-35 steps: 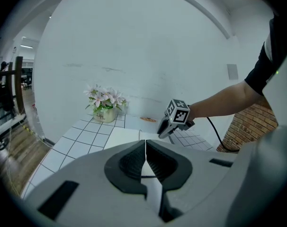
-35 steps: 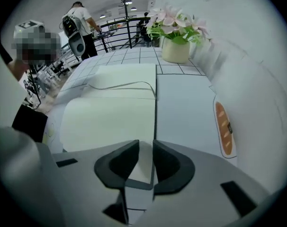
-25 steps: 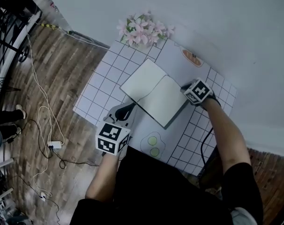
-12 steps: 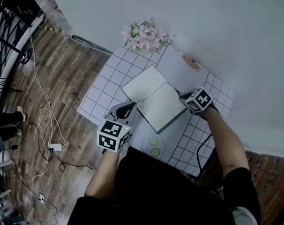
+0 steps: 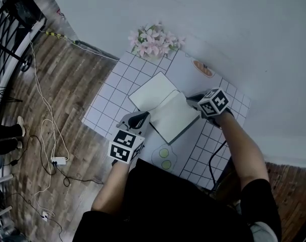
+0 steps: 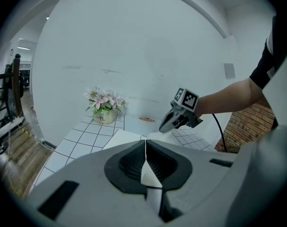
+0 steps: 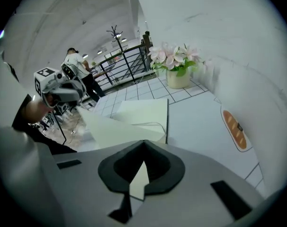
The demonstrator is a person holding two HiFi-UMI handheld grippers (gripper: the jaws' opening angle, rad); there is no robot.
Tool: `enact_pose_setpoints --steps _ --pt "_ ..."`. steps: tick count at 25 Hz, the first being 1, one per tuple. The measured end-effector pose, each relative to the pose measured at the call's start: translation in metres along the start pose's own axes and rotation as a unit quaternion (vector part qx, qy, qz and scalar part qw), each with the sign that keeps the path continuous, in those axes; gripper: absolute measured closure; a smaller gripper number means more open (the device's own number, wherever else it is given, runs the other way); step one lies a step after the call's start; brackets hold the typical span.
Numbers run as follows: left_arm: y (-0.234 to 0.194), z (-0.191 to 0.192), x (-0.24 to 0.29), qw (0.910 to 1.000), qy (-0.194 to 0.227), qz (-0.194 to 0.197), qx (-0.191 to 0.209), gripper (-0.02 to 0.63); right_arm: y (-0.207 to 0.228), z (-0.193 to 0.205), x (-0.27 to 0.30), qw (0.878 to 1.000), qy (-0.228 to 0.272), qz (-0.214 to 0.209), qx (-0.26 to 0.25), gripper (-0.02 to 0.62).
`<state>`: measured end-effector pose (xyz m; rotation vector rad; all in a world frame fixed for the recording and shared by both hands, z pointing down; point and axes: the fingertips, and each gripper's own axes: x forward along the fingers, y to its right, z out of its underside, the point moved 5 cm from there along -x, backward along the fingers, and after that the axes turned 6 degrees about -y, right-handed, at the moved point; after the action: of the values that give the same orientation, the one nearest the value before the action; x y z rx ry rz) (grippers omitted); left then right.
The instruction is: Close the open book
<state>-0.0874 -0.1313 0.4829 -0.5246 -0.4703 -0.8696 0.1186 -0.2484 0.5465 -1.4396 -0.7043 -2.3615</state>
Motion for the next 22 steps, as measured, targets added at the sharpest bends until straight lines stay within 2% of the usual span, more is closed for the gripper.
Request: enact_pose_setpoints --steps 6,13,14,15,16,19,22 --pt "-0.003 0.007 -0.010 0.9999 -0.001 -0.011 -0.007 0.594 -0.006 -0.037 0.012 1.000 0.024 0.009 -0.012 0.592" --pt "-0.016 0.026 -0.028 0.9991 -0.007 -0.032 -0.026 0.595 -0.005 -0.076 0.032 0.996 0.079 0.018 0.036 0.591" --pt "-0.018 0.028 -0.030 0.9990 -0.007 -0.034 -0.028 0.595 -0.006 -0.082 0.033 0.995 0.091 0.020 0.037 0.578" --pt "-0.019 0.029 -0.031 0.9989 -0.006 -0.035 -0.030 0.594 -0.008 -0.086 0.034 0.994 0.099 0.020 0.035 0.525" --pt "-0.019 0.031 -0.032 0.9988 -0.005 -0.036 -0.031 0.594 -0.009 -0.088 0.034 0.994 0.102 0.020 0.029 0.475" --pt "-0.017 0.035 -0.031 0.9989 -0.005 -0.033 -0.034 0.594 -0.010 -0.077 0.029 0.994 0.102 0.031 0.015 0.450" --pt "-0.013 0.036 -0.025 0.9993 -0.010 -0.020 -0.030 0.594 0.002 -0.049 0.015 0.992 0.110 0.051 0.044 0.446"
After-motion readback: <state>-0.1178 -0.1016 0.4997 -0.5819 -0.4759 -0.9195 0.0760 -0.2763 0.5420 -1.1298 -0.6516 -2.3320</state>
